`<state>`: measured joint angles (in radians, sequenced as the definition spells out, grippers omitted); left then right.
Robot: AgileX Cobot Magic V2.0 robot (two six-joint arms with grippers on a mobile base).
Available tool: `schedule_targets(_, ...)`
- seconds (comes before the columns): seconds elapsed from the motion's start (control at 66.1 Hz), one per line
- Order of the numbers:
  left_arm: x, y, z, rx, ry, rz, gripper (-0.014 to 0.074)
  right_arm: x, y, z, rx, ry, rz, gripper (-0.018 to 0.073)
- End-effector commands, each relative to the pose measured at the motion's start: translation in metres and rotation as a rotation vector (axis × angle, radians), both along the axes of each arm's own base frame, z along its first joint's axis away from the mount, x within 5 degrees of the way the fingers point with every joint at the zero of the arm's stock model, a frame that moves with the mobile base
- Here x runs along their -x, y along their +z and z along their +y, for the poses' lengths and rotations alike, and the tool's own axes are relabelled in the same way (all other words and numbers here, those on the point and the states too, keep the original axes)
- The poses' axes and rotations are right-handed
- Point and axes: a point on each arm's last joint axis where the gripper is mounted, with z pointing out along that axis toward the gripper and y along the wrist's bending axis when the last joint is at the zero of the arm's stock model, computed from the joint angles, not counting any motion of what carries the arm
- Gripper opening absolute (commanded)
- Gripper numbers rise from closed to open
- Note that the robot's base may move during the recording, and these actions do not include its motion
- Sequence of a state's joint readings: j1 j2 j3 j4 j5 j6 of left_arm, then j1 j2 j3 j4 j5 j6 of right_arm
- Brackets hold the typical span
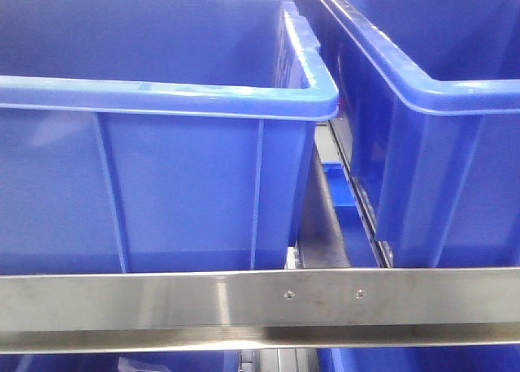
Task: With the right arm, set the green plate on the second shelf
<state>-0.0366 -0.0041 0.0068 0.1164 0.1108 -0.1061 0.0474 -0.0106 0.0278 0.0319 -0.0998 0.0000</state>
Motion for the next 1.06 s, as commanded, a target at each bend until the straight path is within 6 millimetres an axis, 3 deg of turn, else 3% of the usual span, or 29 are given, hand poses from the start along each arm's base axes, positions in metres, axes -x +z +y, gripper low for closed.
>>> schedule_targets(0.0,-0.0003,-0.0051,-0.001,0.008,-0.012,-0.062,0.013,0.0048,0.015,-0.0005,0.013,-0.007,-0.128,0.0017)
schedule_targets(1.044,-0.0003,-0.0051,-0.001,0.008,-0.012,-0.062,0.013,0.0048,0.0152,-0.0015,0.007,-0.017,-0.13,0.0017)
